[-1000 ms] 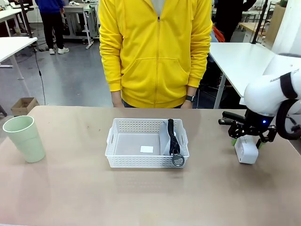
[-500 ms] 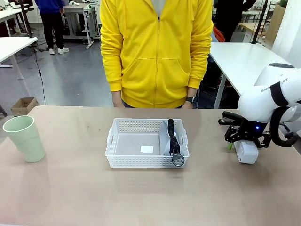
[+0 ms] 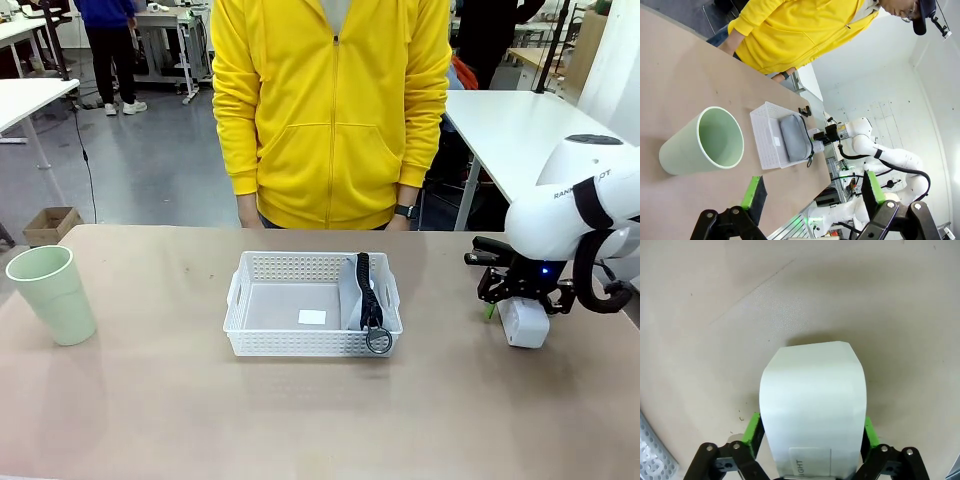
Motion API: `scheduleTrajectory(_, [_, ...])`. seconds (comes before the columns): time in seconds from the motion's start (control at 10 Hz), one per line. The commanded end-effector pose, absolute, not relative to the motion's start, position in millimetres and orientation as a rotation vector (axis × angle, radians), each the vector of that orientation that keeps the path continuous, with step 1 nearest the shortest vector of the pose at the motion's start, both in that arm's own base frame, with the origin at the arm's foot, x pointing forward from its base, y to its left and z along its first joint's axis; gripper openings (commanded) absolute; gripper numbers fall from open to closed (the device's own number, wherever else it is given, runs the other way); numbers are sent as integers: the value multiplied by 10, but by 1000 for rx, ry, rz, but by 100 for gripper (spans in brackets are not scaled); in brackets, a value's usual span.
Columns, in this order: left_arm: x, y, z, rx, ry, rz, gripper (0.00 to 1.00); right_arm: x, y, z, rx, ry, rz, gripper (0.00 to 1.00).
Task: Efficiently arrange items inside the basket to fit them all.
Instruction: Pick up the Digital clock and place it inside the Organizing basket.
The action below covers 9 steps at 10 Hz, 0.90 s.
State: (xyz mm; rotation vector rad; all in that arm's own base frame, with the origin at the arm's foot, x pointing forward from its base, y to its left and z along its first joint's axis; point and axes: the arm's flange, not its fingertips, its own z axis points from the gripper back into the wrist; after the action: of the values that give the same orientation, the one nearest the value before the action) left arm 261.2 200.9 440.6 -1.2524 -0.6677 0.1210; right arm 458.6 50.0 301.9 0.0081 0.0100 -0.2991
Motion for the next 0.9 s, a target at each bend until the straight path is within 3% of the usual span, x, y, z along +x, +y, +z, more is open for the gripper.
scheduleTrajectory(0.0, [2613, 2010, 4426, -1265, -698, 104, 100, 4636, 576, 2949, -19, 5, -322, 40])
scheduleTrajectory(0.2, [2613, 2010, 4426, -1265, -698, 104, 100, 4631, 578, 2959, -19, -9, -323, 0])
scheduleTrajectory(0.4, [2613, 2010, 4426, -1265, -698, 104, 100, 4614, 546, 2970, -4, -13, -331, 0])
scheduleTrajectory(0.5, [2613, 2010, 4426, -1265, -698, 104, 100, 4604, 527, 2981, 10, -9, -328, 5])
scheduleTrajectory(0.6, [2613, 2010, 4426, -1265, -698, 104, 100, 4609, 533, 2975, 31, 9, -298, 0])
scheduleTrajectory(0.8, [2613, 2010, 4426, -1265, -698, 104, 100, 4608, 525, 2993, 25, 5, -307, 0])
